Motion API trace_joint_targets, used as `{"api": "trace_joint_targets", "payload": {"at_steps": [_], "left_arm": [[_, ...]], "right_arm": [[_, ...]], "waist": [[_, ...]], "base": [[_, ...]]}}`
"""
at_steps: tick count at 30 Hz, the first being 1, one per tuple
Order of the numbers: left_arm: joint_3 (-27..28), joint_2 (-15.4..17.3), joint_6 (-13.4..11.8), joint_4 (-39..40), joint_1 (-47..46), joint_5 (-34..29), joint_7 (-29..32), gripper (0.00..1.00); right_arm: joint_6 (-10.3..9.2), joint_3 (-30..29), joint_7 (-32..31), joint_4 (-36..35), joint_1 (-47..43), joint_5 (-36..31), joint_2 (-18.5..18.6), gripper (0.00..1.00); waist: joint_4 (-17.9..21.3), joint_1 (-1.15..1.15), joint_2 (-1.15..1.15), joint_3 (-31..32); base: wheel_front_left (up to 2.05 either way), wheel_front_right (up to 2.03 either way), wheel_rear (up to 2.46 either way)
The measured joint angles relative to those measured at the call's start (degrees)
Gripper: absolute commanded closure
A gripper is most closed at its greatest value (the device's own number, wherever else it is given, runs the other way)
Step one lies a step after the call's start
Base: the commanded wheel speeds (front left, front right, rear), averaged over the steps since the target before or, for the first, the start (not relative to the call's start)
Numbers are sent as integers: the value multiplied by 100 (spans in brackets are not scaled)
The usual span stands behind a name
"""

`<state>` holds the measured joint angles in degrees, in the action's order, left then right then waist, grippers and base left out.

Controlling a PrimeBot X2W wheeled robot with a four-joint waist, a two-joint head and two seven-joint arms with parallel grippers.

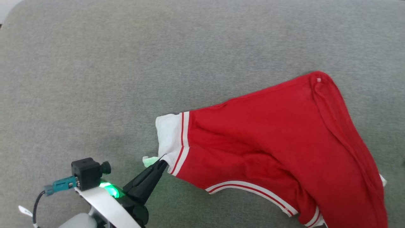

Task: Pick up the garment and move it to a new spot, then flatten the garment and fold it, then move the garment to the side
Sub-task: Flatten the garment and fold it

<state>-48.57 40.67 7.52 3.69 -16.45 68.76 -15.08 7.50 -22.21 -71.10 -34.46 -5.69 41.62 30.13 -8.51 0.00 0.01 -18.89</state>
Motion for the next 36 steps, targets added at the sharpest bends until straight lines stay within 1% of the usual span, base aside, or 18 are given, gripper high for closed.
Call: {"api": "trace_joint_targets", "payload": {"at_steps": [2,4,7,10,13,15,16,17,18,23,24,25,26,29,32,36], "left_arm": [[-31,-51,0,1,-69,-19,0,100],[-70,-115,0,11,-169,-27,0,100],[-188,-187,0,-20,-278,-31,0,100],[-322,-281,0,-53,-414,-29,0,100],[-433,-374,0,-76,-588,-23,0,100],[-523,-426,0,-86,-690,-16,0,100],[-577,-446,0,-93,-732,-13,0,100],[-676,-491,0,-130,-838,-12,0,100],[-715,-503,0,-141,-895,-7,0,100],[-805,-586,0,-245,-1032,37,0,100],[-829,-597,0,-274,-1051,76,0,100],[-869,-612,0,-294,-1074,165,0,100],[-904,-626,0,-316,-1113,210,0,100],[-1027,-563,0,-488,-1395,243,0,100],[-1063,-458,0,-692,-1919,343,0,100],[-1054,-299,0,-1137,-2841,727,60,100]], "right_arm": [[0,44,245,183,605,-208,219,0],[0,378,523,485,1193,-364,357,0],[0,1107,834,1129,2047,-556,360,0],[0,1849,957,1842,2753,-767,358,0],[0,2423,1021,2548,3360,-910,326,0],[0,2795,1012,2947,3657,-954,331,0],[1,2963,1016,3116,3790,-988,359,0],[1,3196,1073,3453,4010,-1043,428,0],[0,3301,1079,3618,4103,-1048,463,0],[1,3706,1024,4055,4359,-981,631,0],[2,3747,1021,4092,4391,-953,651,53],[1,3793,1036,4146,4413,-918,659,82],[1,3840,1067,4206,4427,-890,658,100],[2,3847,1294,4357,4507,-868,605,100],[7,3649,1657,4635,4739,-943,427,100],[7,3301,2323,5009,5539,-1265,147,100]], "waist": [[-55,0,0,-54],[-117,0,0,-128],[-220,0,-1,-242],[-333,0,0,-335],[-446,0,0,-465],[-518,0,0,-560],[-553,0,0,-614],[-629,0,0,-706],[-667,0,0,-748],[-807,0,0,-865],[-805,0,0,-860],[-799,0,0,-844],[-790,0,0,-822],[-738,0,0,-762],[-654,0,0,-714],[-465,0,0,-715]], "base": [[0,0,0],[0,0,0],[0,0,0],[0,0,0],[0,0,0],[0,0,0],[0,0,0],[0,0,0],[0,0,0],[0,0,0],[0,0,0],[0,0,0],[0,0,0],[0,0,0],[0,0,0],[0,0,0]]}}
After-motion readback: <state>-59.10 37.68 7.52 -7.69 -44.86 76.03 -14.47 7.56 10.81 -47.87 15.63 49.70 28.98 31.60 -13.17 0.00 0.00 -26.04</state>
